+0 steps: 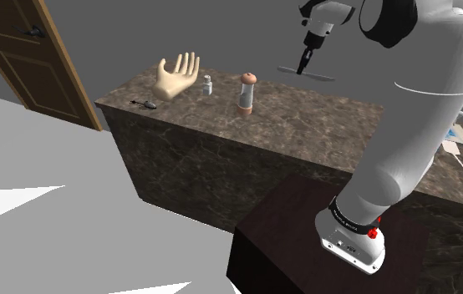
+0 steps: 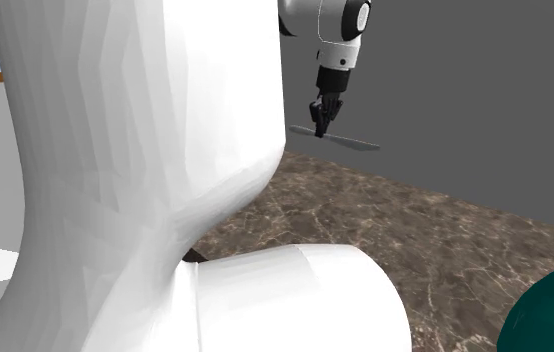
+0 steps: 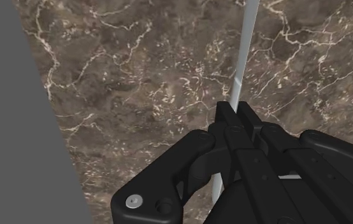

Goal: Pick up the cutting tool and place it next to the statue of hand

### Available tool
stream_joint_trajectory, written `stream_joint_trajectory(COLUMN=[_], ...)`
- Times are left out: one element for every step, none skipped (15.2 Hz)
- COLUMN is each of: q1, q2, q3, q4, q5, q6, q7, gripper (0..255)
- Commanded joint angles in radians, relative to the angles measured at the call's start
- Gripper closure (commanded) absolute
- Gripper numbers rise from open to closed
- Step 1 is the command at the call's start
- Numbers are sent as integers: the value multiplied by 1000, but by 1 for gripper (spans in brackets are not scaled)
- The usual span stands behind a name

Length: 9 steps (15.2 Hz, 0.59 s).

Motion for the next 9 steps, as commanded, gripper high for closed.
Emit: stream_joint_trajectory(q1=[2,2,2,2,2,1,1,0,0], q2=[-9,-12,-15,-17,-20,-22,-23,-25,-26], q3=[-2,-3,-4,-5,-6,-7,-7,-8,-8], q4=[18,28,38,49,60,71,82,94,101], q5=[-8,-12,-15,-17,-20,-22,-24,-26,-27], q6=[-24,-36,-48,-61,-73,-85,-98,-110,-118], q7=[9,12,16,19,22,25,28,30,32], gripper=[255,255,255,255,255,255,255,255,255])
